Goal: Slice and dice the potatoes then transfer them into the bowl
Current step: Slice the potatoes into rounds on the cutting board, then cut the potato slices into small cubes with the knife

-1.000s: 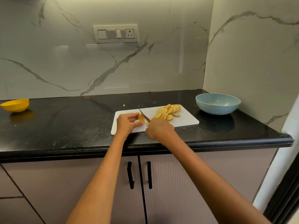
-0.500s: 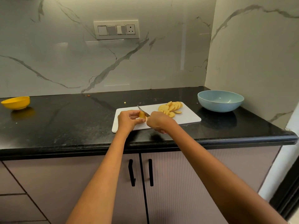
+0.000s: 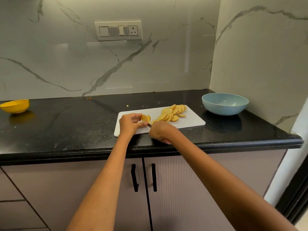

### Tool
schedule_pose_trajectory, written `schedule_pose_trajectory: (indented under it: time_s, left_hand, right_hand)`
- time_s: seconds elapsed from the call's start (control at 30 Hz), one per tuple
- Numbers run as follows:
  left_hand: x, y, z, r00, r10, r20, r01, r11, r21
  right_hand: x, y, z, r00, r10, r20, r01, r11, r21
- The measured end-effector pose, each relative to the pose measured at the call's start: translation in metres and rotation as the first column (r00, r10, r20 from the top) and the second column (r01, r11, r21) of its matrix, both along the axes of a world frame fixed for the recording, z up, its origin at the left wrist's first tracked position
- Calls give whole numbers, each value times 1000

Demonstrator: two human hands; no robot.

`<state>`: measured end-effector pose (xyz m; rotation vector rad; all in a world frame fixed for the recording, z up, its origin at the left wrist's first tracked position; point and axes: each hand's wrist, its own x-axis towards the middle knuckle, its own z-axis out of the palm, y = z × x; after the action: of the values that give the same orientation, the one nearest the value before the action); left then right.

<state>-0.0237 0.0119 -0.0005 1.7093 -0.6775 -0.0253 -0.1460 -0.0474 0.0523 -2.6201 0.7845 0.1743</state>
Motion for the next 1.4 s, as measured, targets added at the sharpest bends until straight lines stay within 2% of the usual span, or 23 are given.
schedule_pose_trajectory:
  time_s: [0.2,0.37,0.43,0.57,0.67,0.83,1.07,1.2,1.4]
  left_hand:
    - [5,-2,-4,999,48,19,-48,999,-9]
    - [4,-5,-4,999,-14,51,10,997,72]
    - [3,-6,-3,993,-78,93,64,987,150]
    - [-1,-11,-3,955,-204,216,105,912,396]
    - [-2,-19,-4,940,-261,217,154,897,413]
    - [7,-37,-1,910,-320,263,166,864,476]
    - [26,-60,3,905,-332,267,178,864,471]
    - [34,-73,6,898,-355,259,203,858,472]
    - [30,-94,12,910,-378,172,272,854,443]
  right_hand:
    - [-16,-7,-18,993,-5,115,18,994,-110]
    - [-28,-29,-18,946,-86,312,115,990,-76]
    - [-29,-47,-17,894,-151,421,188,981,-48]
    - [-18,-87,-24,728,-255,636,316,949,18]
    - [-11,-104,-32,626,-271,731,344,937,53]
    - [4,-125,-32,534,-316,784,356,925,131]
    - [21,-152,-33,565,-270,780,353,933,67]
    - [25,-161,-35,539,-262,800,378,925,47]
    - [30,-170,-39,473,-270,839,414,908,58]
